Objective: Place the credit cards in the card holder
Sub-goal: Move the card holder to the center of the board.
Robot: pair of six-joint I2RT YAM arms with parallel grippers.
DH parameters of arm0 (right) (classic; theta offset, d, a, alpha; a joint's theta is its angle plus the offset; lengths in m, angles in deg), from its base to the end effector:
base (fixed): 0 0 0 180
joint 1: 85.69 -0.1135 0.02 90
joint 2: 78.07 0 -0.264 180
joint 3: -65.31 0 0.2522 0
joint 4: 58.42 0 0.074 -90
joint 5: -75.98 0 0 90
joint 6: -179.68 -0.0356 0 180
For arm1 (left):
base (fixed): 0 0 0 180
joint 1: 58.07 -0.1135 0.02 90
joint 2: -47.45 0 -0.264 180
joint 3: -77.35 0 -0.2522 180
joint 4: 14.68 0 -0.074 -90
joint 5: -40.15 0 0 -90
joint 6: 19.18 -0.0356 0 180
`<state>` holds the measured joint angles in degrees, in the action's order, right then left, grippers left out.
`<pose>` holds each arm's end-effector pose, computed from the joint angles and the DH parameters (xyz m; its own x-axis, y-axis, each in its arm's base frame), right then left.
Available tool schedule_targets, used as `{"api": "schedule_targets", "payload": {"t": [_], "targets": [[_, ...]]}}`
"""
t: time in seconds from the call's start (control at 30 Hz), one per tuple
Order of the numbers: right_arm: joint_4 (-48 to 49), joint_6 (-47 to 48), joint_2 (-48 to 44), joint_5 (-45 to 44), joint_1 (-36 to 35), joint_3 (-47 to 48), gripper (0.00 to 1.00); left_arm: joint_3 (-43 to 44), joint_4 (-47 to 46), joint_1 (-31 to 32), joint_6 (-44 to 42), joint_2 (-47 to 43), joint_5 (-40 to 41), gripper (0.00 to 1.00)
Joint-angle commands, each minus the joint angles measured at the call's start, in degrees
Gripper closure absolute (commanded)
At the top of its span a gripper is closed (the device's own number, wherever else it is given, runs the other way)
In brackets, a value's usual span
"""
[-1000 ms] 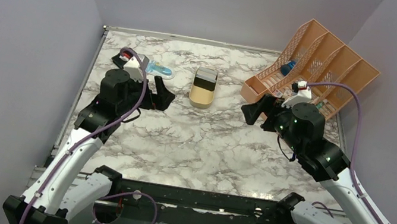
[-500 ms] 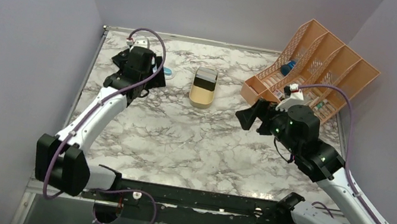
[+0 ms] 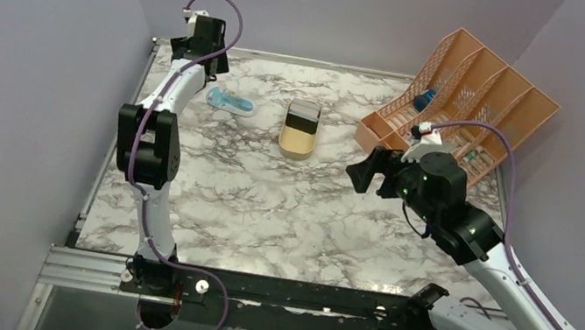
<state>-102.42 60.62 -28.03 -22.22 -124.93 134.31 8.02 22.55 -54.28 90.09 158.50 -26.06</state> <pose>0.1488 0.1149 0.3516 -0.5420 0.1780 -0.8213 -0.3006 0.8716 0.3873 0.4514 -0.0155 0.2932 -0.4896 -0.2702 -0.8290 -0.4449 0.8951 -0.0290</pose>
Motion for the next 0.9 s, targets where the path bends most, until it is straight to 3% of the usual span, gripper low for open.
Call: {"api": "schedule_targets", "payload": {"t": [0.0, 0.23, 0.4, 0.5, 0.67, 0.87], "targets": [[1.4, 2.3, -1.1, 0.6, 0.4, 2.8, 0.02, 9.6, -0.3, -2.4, -2.4, 11.4, -1.2, 0.14], [3.9, 1.9, -3.1, 1.9, 0.4, 0.3, 0.02, 21.5, 0.4, -4.9, -4.4, 25.4, -0.8, 0.15], [3.7, 2.0, -0.4, 2.0, 0.4, 0.7, 0.03, 26.9, -0.7, -6.4, -5.0, 32.2, -4.0, 0.15], [2.2, 2.0, 1.3, 1.7, 0.4, 1.8, 0.03, 29.1, 0.7, -6.4, -5.0, 35.8, -1.9, 0.15], [2.6, 1.2, 0.5, 1.2, 0.4, 0.7, 0.04, 25.1, 4.5, -7.4, 1.4, 35.2, 0.1, 0.20], [2.6, 1.4, -1.8, 1.0, 0.4, 0.1, 0.04, 15.9, 7.3, -7.6, 8.0, 28.3, -1.7, 0.26]]}}
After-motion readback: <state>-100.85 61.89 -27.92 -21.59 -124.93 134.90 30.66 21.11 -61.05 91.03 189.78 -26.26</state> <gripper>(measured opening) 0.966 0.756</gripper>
